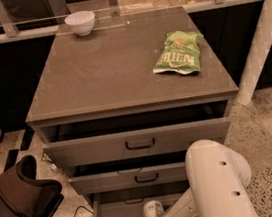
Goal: Pick redbull can from bottom drawer and place on counter
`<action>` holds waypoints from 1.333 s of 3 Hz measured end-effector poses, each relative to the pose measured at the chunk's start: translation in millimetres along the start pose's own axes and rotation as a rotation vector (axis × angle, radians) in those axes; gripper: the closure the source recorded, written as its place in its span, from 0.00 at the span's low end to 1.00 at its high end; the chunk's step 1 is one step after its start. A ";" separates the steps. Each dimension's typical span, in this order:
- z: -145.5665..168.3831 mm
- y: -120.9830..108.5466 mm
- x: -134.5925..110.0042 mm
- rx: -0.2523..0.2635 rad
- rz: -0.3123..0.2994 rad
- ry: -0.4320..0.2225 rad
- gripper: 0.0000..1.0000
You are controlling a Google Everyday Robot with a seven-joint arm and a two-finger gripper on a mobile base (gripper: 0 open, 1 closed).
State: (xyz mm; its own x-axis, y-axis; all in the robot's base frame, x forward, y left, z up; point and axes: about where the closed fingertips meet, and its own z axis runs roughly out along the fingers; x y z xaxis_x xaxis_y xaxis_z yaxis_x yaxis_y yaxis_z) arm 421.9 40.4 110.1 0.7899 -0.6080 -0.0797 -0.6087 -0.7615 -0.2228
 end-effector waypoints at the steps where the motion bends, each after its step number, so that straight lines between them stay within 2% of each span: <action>1: -1.1 -0.4 0.1 0.001 -0.003 0.001 0.86; 2: -0.4 0.4 -0.6 0.000 -0.003 0.000 1.00; 4: -4.1 -0.3 -2.0 -0.006 -0.006 0.013 1.00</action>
Offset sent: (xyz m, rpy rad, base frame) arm 0.0003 0.0000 0.0012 0.0000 -0.0020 0.0021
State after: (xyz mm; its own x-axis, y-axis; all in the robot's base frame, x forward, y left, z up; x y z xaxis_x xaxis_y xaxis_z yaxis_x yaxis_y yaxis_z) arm 420.1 40.9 114.3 0.7925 -0.6063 -0.0657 -0.6044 -0.7666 -0.2169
